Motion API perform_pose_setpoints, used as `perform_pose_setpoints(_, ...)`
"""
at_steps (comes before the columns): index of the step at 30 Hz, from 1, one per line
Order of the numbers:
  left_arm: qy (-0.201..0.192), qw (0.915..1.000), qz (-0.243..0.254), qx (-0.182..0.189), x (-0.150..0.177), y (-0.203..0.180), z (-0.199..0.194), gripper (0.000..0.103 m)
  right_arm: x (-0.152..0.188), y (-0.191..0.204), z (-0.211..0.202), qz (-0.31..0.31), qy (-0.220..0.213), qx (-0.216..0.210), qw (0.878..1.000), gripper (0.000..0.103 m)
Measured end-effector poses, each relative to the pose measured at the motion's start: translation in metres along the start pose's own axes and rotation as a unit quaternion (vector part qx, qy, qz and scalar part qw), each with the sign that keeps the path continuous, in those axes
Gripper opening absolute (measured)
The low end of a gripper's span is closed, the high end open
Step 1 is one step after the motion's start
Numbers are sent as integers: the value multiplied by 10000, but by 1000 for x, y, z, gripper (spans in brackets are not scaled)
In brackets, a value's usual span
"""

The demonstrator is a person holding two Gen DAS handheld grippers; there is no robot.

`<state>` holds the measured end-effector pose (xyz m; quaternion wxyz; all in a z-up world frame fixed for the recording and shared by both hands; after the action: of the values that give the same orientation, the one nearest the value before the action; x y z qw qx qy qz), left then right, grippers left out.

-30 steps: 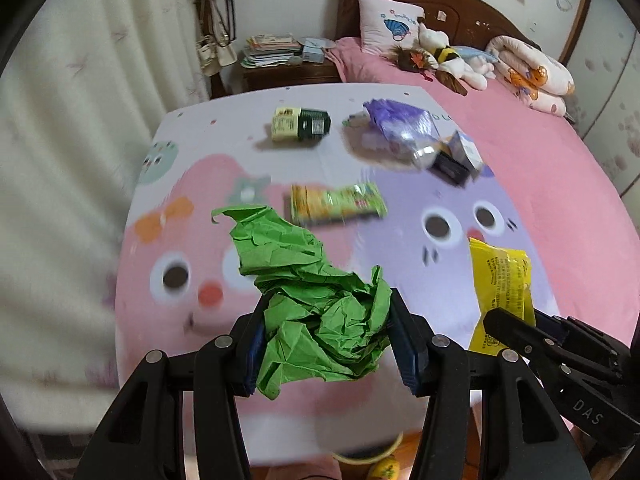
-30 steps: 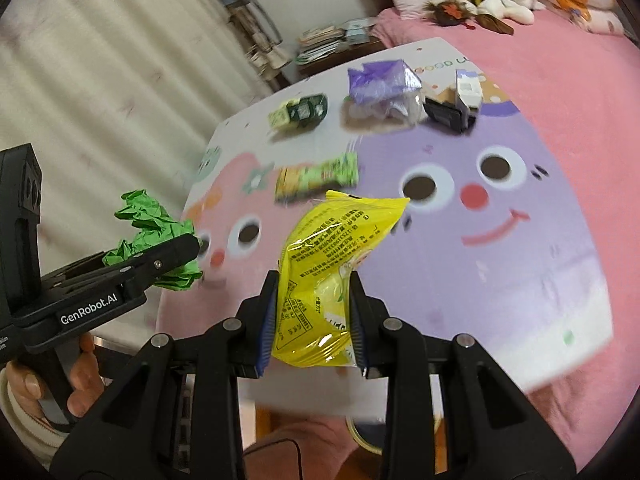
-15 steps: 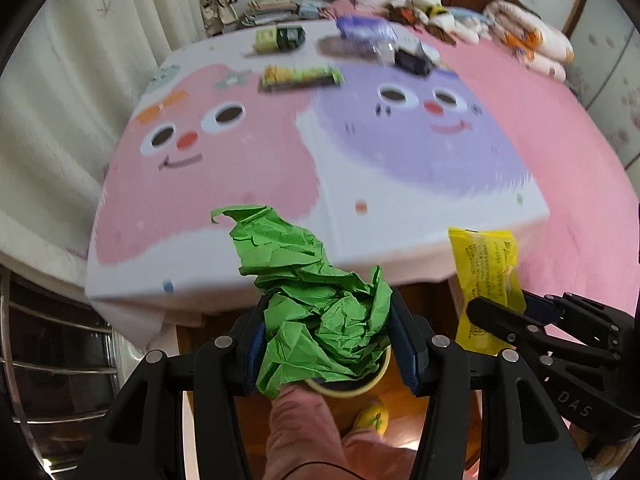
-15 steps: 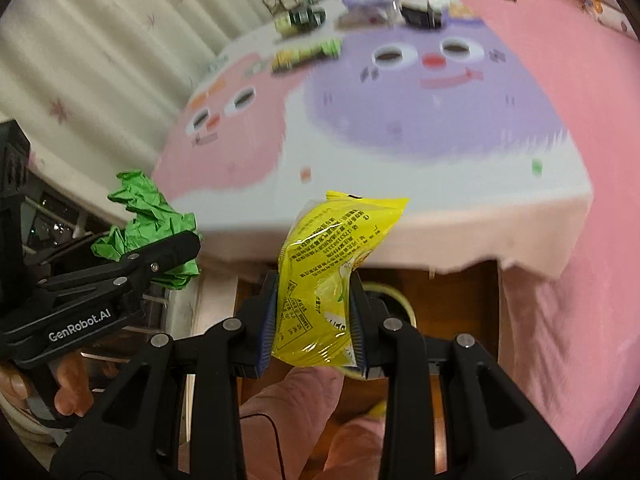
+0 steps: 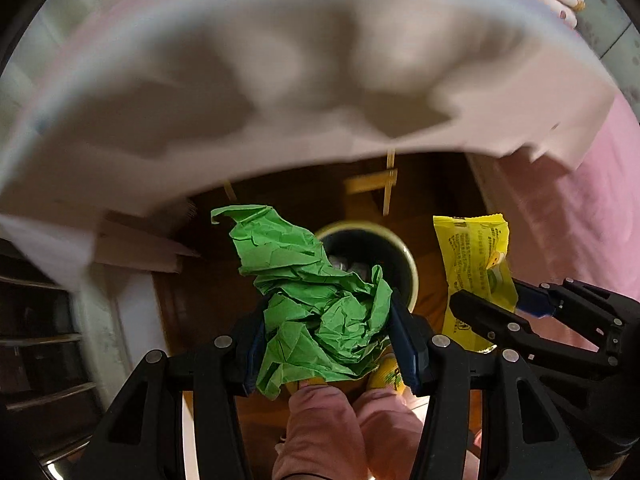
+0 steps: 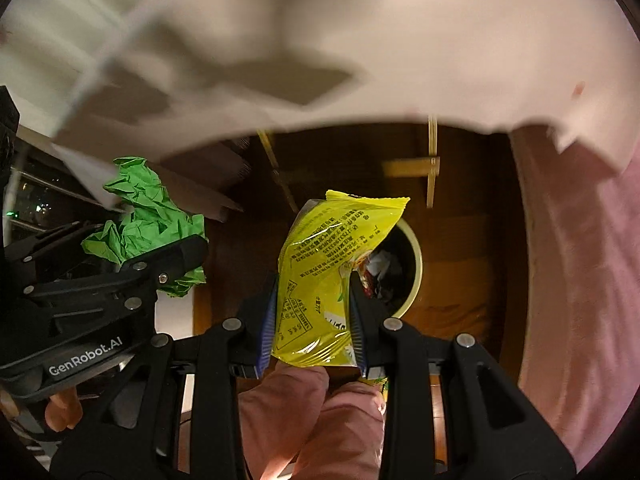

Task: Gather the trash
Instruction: 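Carry the yellow bag and green paper down over the blue bin with both tools, then open both tools to drop the yellow bag and green paper into the bin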

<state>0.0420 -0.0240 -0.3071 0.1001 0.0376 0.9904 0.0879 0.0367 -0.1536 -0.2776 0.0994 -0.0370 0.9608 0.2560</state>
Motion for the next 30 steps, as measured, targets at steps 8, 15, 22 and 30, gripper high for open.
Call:
perform_pose_setpoints(8, 222, 9997, 1, 133, 22, -19, 107, 54, 37, -65, 94, 336, 134, 260, 9990, 29)
perform_pose_setpoints(15, 413, 9989, -22, 232, 31, -22, 161, 61, 44, -98, 137, 510, 241, 382, 9977, 44)
perform_pose_setpoints(22, 295, 9993, -50, 224, 24, -16, 168, 88, 41, -101, 143, 570, 184, 464, 9971, 57)
perform_pose_setpoints(30, 201, 9995, -141, 180, 9, 0, 132, 89, 26, -89, 122, 645, 99, 497, 9966, 57)
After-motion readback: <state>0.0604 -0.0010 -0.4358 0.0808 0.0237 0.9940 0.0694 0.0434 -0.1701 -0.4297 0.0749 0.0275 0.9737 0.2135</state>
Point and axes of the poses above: each gripper's, at about its wrist camera, not at the fingertips, and z roughly the way its jaws point, y to its left, x to its underside, the point moved 3 cm from there along z, roughly the way its jaws point, and after that the axes turned 14 degrees about -x, right-handed, at the moved point
